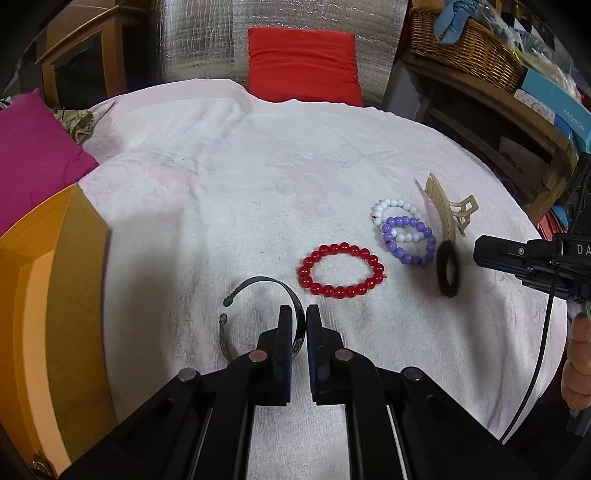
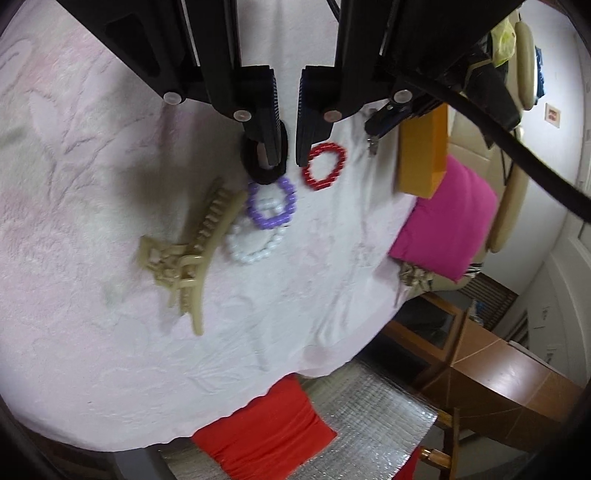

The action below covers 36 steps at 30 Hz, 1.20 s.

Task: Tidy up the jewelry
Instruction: 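Grasp the black hair tie with the right tool while the left tool grasps the metal bangle, then lift the black hair tie with the right tool while the left tool lifts the bangle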

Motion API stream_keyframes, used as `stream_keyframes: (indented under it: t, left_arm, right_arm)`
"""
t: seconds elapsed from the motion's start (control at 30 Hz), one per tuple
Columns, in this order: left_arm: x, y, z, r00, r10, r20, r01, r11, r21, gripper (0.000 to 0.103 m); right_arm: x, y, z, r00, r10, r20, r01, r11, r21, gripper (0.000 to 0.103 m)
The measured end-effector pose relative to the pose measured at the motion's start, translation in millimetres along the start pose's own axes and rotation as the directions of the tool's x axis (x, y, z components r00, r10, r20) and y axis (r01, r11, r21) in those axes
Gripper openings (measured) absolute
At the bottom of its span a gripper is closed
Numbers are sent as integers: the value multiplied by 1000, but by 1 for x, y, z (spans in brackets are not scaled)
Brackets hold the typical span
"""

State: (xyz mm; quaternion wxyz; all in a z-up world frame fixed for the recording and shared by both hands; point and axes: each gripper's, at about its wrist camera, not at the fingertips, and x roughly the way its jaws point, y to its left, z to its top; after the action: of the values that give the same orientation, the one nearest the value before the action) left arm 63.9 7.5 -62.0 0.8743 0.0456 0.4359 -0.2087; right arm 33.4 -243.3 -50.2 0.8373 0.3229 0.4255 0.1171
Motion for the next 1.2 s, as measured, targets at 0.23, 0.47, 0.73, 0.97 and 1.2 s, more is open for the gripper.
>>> stream_keyframes:
  t: [0.23,0.47,0.73,0.97,1.2]
  left_arm:
    - [-1,3,0,1000,-4,-4,4,1000,-1,7]
    - [4,-3,-4,999,-20,-30,21,1000,15,7]
    - [6,-1,-5,999,-19,-39,20,1000,9,7]
    - [-2,8,-6,999,-23,-33,23,1000,0,8]
    - [-7,11,-9,999,25,-30,-24,1000,20,58]
  right_arm:
    - [6,10,-2,998,-62,-6,62,997,-38,9]
    - [15,3,-4,988,-145,-54,143,989,-39,10]
    - [25,-2,-4,983,-171,-73,170,985,-25,37]
    - [37,3,-4,976,-213,-50,210,976,-56,37]
    - [48,14,-8,947,-320,-3,315,934,-166,27]
